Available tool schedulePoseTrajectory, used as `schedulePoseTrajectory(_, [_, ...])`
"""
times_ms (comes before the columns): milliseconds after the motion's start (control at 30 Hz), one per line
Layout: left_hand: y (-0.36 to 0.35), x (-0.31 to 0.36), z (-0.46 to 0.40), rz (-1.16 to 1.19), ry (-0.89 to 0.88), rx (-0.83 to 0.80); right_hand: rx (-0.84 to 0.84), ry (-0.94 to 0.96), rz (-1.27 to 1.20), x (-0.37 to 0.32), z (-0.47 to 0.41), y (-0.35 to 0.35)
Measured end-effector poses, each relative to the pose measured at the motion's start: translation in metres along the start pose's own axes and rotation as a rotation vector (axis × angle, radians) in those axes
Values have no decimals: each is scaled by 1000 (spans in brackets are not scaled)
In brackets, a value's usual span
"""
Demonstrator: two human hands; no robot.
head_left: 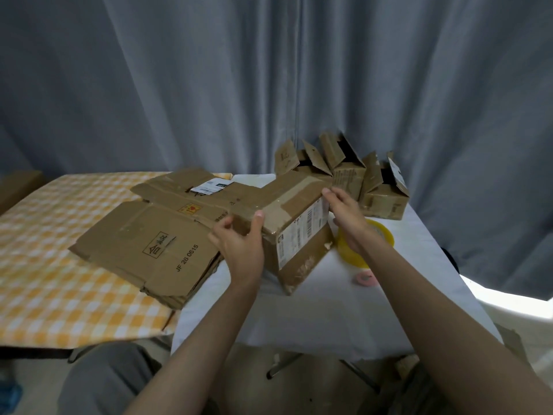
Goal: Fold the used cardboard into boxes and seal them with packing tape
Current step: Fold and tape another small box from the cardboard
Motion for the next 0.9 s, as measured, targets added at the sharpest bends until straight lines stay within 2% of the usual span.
schedulePoseTrajectory(100, [-5,4,3,-42,-18,-50,24,36,27,0,2,1])
schedulePoseTrajectory(300, [-12,38,-15,-202,-3,-167,234,129,144,3,20,8])
schedulePoseTrajectory(433, [-15,50,-35,-245,139,-304,310,159,175,3,42,9])
schedulePoseTrajectory(500, [-10,43,-39,-259,173,-371,309,122,206,10,49,5])
schedulePoseTrajectory(667, [11,9,-42,-249,129,-471,211,93,171,36,61,-4])
schedulePoseTrajectory(767, [28,-17,-40,-234,95,-467,138,75,161,43,66,-11])
schedulePoseTrajectory(900, [36,-24,-50,-307,140,-497,137,92,246,41,64,-15])
Point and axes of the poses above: each hand's wrist, its own z-axis away from the middle knuckle, its own y-axis out of the back of the hand, x = y × z, the point moved 1 cm from there along -z, towards the middle knuckle, and after that the axes turned 7 degrees about z, right-handed, at the moved point
